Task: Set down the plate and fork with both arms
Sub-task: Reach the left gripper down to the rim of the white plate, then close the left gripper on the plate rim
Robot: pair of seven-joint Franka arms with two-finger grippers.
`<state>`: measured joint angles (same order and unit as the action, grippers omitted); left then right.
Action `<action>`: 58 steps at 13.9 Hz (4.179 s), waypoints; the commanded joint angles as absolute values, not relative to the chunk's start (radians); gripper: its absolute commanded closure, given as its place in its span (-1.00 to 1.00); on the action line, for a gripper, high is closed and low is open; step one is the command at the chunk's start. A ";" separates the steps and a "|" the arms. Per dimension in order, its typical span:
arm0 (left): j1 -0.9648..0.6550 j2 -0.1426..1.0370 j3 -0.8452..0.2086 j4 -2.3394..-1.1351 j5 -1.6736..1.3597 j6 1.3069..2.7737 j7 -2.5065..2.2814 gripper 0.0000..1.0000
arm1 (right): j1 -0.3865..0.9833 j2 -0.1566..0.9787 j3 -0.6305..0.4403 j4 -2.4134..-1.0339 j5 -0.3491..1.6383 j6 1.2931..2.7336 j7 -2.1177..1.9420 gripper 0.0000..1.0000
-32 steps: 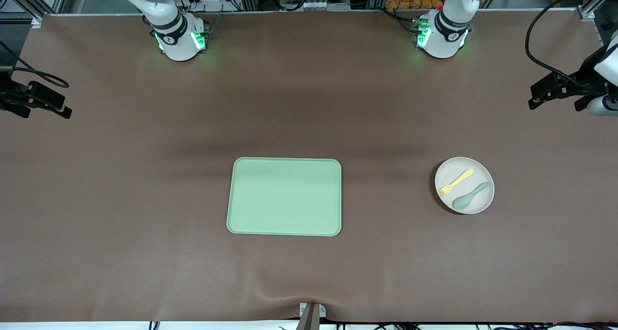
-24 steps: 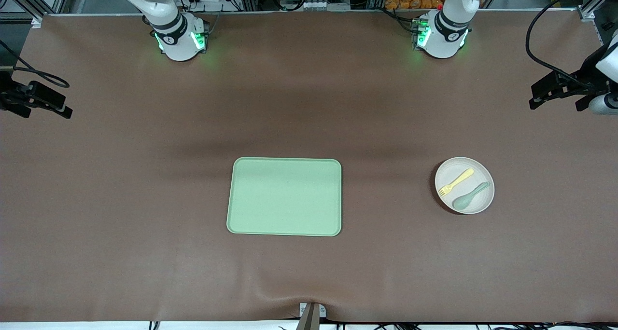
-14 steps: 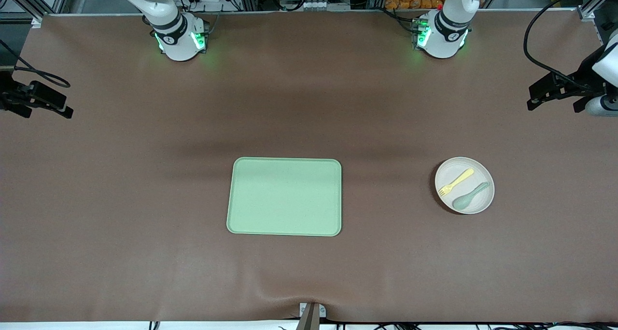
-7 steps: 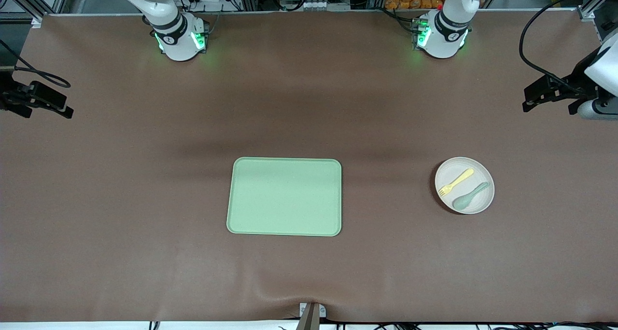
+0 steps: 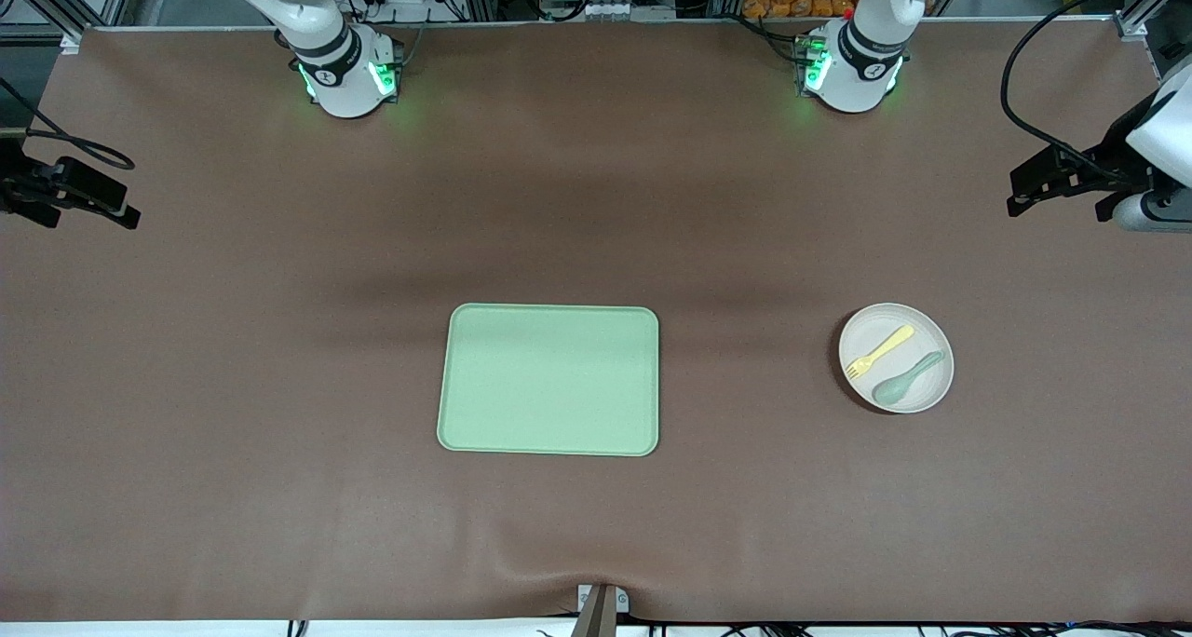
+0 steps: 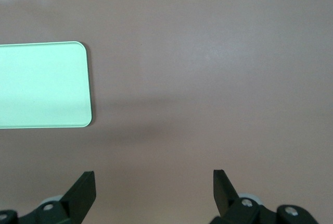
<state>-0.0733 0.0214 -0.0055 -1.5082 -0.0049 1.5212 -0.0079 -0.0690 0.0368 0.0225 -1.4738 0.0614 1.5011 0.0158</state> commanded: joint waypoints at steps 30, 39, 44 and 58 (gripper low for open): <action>0.066 0.678 -0.002 -1.638 0.043 2.250 0.594 -0.67 | -0.091 0.023 0.035 -1.497 0.052 1.503 0.020 -1.00; 0.066 0.721 -0.003 -1.629 0.026 2.261 0.589 0.15 | -0.092 0.025 0.035 -1.496 0.052 1.503 0.020 -1.00; 0.064 0.726 -0.003 -1.628 -0.002 2.263 0.584 0.29 | -0.094 0.025 0.035 -1.496 0.052 1.503 0.020 -1.00; 0.063 0.736 -0.002 -1.628 -0.110 2.261 0.519 1.00 | -0.098 0.026 0.035 -1.496 0.054 1.503 0.020 -1.00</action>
<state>0.0643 0.7157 0.0003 -1.6320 -0.0699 2.2471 0.5430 -0.0704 0.0366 0.0180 -1.4866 0.0522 1.5075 0.0156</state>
